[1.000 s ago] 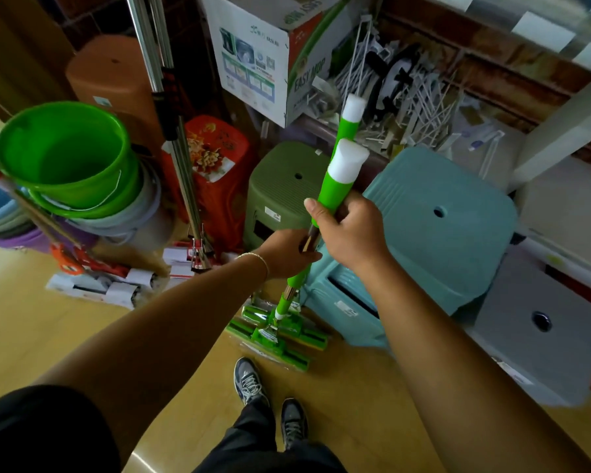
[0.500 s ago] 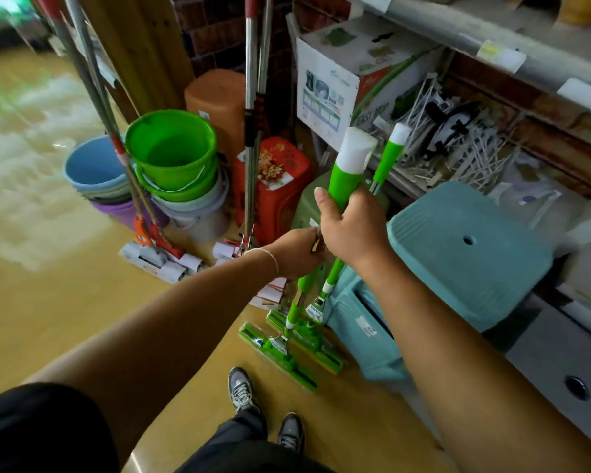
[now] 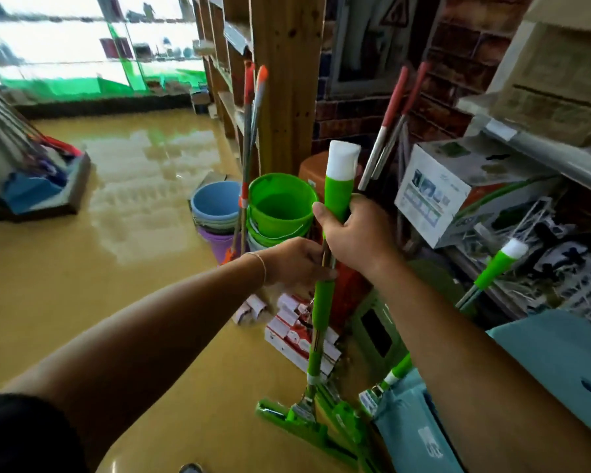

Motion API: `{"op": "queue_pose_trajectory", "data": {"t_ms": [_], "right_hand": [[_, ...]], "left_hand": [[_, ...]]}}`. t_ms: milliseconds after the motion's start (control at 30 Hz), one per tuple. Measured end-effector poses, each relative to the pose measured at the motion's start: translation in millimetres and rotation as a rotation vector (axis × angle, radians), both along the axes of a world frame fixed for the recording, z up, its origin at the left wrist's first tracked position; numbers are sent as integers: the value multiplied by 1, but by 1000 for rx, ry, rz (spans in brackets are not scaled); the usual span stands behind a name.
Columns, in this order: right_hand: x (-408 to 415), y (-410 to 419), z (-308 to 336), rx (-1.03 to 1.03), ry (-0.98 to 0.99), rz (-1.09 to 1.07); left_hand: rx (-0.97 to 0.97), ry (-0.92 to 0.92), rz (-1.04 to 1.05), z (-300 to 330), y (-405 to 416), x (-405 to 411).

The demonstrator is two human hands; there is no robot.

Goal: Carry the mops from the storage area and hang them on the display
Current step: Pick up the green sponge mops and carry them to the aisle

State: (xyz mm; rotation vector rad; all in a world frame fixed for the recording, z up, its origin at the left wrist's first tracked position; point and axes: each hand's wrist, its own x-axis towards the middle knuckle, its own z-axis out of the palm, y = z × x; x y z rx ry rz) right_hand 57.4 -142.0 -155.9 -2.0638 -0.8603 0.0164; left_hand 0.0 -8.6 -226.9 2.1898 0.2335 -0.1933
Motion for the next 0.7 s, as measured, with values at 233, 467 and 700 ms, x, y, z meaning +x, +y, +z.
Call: {"op": "queue_pose_trajectory", "data": {"t_ms": [233, 467, 700], "right_hand": [[-39, 121, 17, -14, -53, 132], [-85, 232, 50, -27, -110, 237], [-123, 342, 76, 6, -118, 361]], "left_hand": [[-82, -56, 137, 26, 104, -56], [-199, -133, 239, 50, 211, -112], [-144, -208, 316, 84, 306, -169]]}}
